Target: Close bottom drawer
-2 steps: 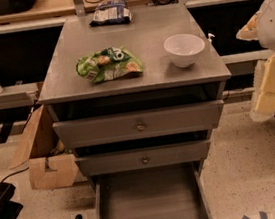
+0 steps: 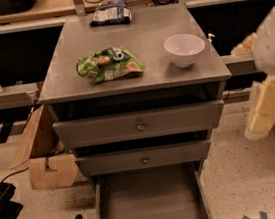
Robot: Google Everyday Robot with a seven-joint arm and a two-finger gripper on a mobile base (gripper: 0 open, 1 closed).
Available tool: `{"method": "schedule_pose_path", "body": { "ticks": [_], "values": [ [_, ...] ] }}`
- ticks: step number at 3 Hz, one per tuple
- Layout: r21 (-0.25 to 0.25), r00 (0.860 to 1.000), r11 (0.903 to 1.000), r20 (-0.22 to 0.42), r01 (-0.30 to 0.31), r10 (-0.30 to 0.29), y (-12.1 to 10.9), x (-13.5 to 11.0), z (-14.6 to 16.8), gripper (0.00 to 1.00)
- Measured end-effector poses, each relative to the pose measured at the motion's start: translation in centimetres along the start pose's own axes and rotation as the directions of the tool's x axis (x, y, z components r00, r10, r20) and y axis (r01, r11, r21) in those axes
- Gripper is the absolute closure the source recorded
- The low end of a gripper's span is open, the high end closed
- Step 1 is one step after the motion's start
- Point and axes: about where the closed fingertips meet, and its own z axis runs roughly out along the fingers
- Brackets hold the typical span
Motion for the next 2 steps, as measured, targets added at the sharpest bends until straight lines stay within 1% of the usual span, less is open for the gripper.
{"method": "schedule_pose_path", "body": {
  "ticks": [1, 2],
  "values": [
    [-0.037, 0.996, 0.9979, 0.069, -0.053, 0.056, 3.2, 4.5, 6.4, 0.0],
    [-0.074, 0.989, 0.9945, 0.125, -0.073, 0.082, 6.6, 8.8, 14.2, 0.0]
  ]
}}
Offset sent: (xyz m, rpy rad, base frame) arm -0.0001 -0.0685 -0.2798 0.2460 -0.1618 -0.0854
